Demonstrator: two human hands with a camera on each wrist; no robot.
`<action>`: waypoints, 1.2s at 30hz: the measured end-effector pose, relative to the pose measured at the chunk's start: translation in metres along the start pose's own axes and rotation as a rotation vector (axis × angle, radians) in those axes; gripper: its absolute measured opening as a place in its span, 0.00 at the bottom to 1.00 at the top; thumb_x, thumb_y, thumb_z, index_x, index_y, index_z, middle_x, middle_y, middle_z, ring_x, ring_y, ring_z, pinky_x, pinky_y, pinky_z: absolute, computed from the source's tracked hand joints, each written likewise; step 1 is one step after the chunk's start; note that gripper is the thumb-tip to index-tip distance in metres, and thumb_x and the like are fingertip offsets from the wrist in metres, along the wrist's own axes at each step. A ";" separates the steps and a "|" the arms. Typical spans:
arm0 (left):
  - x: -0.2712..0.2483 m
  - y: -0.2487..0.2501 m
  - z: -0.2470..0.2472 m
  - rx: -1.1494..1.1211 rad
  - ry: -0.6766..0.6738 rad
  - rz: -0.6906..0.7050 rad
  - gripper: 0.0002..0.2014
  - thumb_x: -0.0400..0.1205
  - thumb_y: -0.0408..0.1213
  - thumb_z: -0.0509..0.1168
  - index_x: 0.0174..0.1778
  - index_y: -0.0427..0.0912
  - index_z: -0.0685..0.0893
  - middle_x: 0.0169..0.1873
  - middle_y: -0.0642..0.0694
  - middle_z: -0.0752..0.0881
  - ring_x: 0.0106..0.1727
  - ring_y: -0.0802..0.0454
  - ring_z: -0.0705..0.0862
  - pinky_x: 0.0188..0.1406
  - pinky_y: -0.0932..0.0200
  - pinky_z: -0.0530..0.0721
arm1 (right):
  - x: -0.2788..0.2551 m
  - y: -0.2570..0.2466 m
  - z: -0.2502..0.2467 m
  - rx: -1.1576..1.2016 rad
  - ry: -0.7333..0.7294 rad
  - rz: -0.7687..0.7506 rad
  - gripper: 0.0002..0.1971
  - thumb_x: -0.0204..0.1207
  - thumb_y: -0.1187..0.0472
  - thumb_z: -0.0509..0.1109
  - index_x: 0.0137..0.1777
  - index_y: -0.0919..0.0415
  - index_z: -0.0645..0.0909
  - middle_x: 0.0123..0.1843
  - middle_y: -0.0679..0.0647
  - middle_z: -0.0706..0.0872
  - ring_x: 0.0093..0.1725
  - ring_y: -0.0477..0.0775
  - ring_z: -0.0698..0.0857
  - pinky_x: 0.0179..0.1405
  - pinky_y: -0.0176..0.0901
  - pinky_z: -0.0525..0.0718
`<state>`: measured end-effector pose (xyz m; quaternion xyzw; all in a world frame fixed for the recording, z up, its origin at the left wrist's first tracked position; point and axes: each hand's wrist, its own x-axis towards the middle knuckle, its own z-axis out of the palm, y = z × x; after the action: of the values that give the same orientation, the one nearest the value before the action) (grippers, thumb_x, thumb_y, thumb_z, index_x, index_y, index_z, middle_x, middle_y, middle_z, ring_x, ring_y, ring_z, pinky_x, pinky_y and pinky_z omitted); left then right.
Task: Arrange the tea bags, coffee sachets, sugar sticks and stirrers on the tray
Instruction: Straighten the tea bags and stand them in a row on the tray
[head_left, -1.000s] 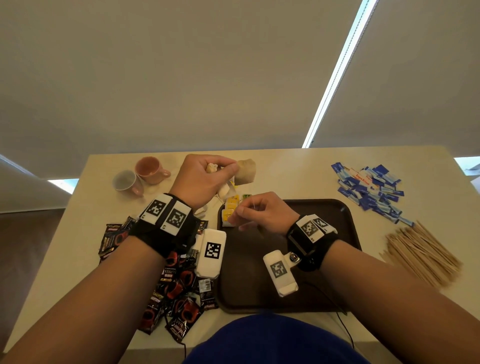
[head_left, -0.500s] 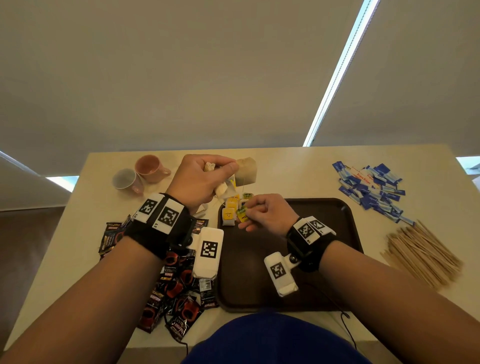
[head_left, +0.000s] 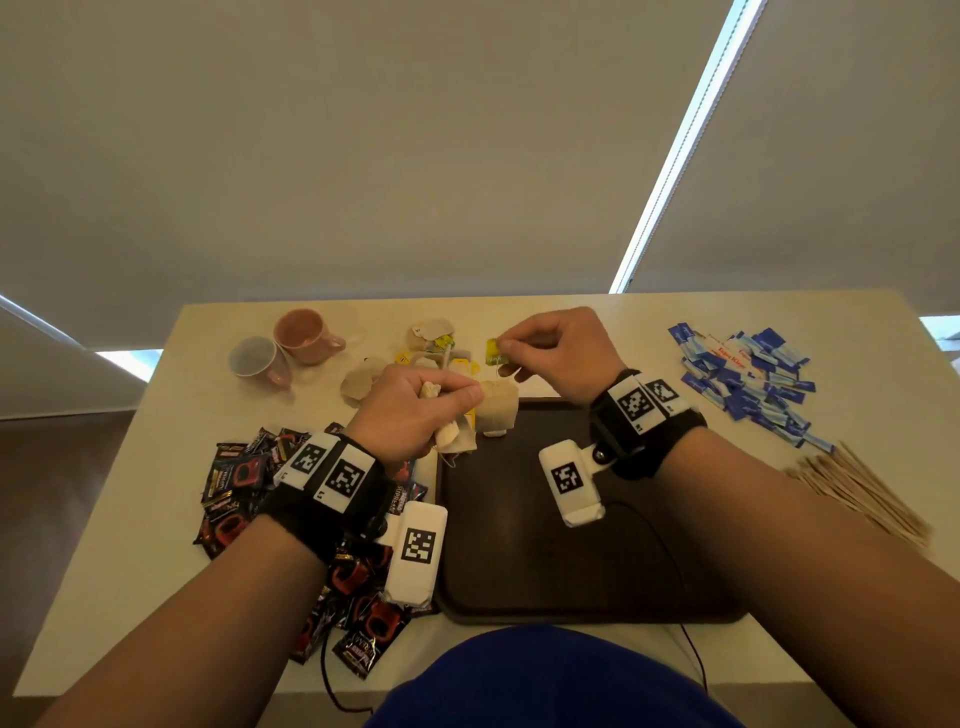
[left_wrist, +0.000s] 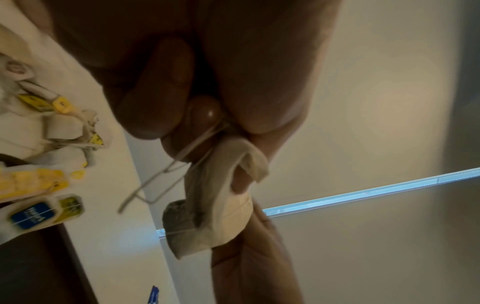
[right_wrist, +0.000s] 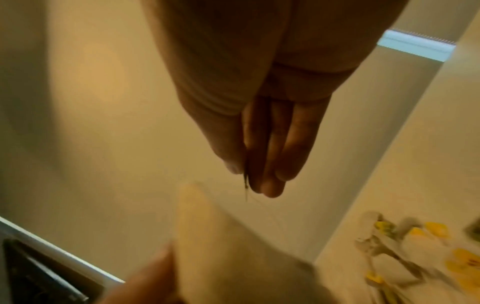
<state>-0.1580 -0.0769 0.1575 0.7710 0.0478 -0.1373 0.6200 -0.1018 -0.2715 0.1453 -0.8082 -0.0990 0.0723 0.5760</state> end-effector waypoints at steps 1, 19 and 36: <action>0.000 -0.002 0.001 0.011 0.003 -0.014 0.09 0.80 0.37 0.75 0.38 0.57 0.94 0.42 0.26 0.89 0.36 0.40 0.79 0.35 0.47 0.76 | 0.000 -0.005 -0.001 0.018 -0.008 -0.017 0.08 0.78 0.68 0.74 0.56 0.68 0.88 0.40 0.60 0.92 0.37 0.52 0.93 0.38 0.44 0.91; 0.004 -0.003 0.000 -0.052 0.075 -0.093 0.09 0.81 0.37 0.74 0.35 0.52 0.92 0.30 0.38 0.82 0.33 0.42 0.73 0.27 0.59 0.67 | -0.039 -0.006 -0.004 0.114 -0.202 -0.028 0.11 0.77 0.67 0.74 0.59 0.66 0.85 0.38 0.58 0.92 0.35 0.54 0.92 0.38 0.42 0.90; 0.008 -0.016 -0.003 0.104 -0.017 0.106 0.05 0.79 0.49 0.74 0.44 0.55 0.94 0.40 0.31 0.90 0.38 0.41 0.83 0.40 0.44 0.80 | -0.035 0.000 0.001 0.064 -0.203 0.060 0.07 0.79 0.68 0.72 0.54 0.70 0.87 0.38 0.58 0.91 0.33 0.47 0.90 0.34 0.36 0.88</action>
<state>-0.1535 -0.0716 0.1411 0.8025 -0.0054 -0.1132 0.5858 -0.1361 -0.2794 0.1455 -0.7806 -0.1304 0.1740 0.5860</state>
